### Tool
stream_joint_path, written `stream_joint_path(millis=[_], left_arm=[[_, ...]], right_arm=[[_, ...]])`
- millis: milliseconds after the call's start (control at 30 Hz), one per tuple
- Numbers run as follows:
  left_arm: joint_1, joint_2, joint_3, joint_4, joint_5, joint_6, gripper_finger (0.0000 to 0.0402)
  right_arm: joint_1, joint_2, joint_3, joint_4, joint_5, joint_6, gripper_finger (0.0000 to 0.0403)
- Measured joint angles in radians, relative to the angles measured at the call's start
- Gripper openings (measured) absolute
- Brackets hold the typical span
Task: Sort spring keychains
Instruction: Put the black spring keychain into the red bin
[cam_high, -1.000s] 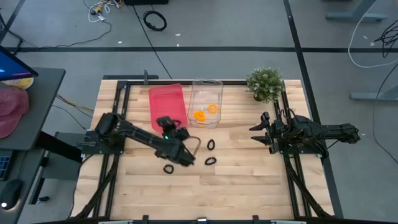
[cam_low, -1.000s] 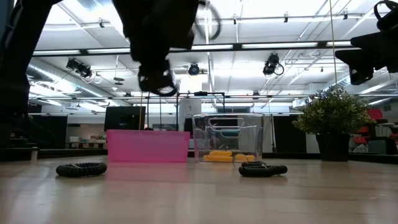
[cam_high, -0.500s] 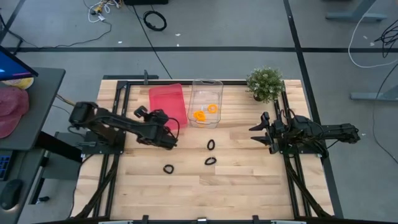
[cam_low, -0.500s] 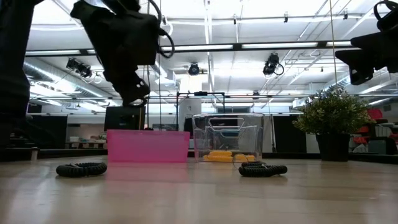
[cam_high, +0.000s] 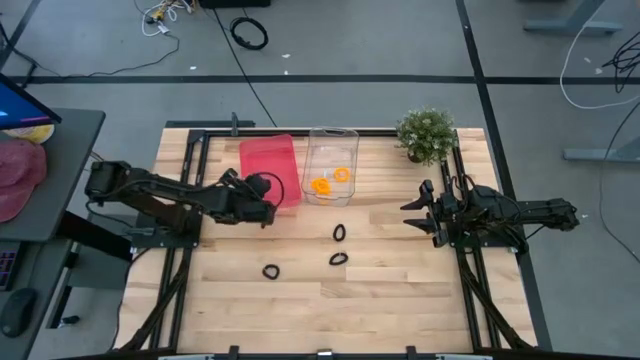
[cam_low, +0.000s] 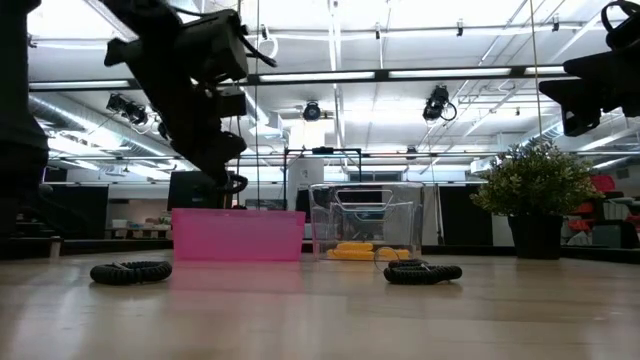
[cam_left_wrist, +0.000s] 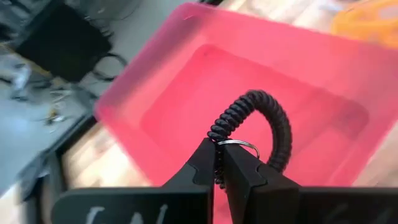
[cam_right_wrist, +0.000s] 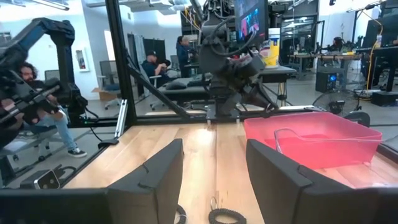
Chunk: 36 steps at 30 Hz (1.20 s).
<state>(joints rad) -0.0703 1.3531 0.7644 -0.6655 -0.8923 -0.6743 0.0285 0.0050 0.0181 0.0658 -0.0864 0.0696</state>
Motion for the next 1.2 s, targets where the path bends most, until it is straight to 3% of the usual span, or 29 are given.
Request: stream_joint_path(millis=[200, 400, 767, 967, 1200], left_arm=[[0.048, -0.072, -0.116, 0.243, 0.086, 0.134, 0.0018], [0.053, -0.094, -0.127, 0.245, 0.082, 0.144, 0.0033], [0.053, -0.092, -0.127, 0.234, 0.103, 0.145, 0.0155], [0.053, -0.092, -0.125, 0.230, 0.184, 0.166, 0.0186], [0.038, -0.092, -0.037, 0.121, 0.402, 0.174, 0.0188]], right_arm=[[0.000, 0.000, 0.000, -0.001, 0.000, 0.000, 0.0180], [0.000, 0.000, 0.000, 0.000, 0.000, 0.000, 0.0180], [0.000, 0.000, 0.000, 0.000, 0.000, 0.000, 0.0180], [0.000, 0.000, 0.000, 0.000, 0.000, 0.000, 0.0180], [0.000, 0.000, 0.000, 0.000, 0.000, 0.000, 0.0180]])
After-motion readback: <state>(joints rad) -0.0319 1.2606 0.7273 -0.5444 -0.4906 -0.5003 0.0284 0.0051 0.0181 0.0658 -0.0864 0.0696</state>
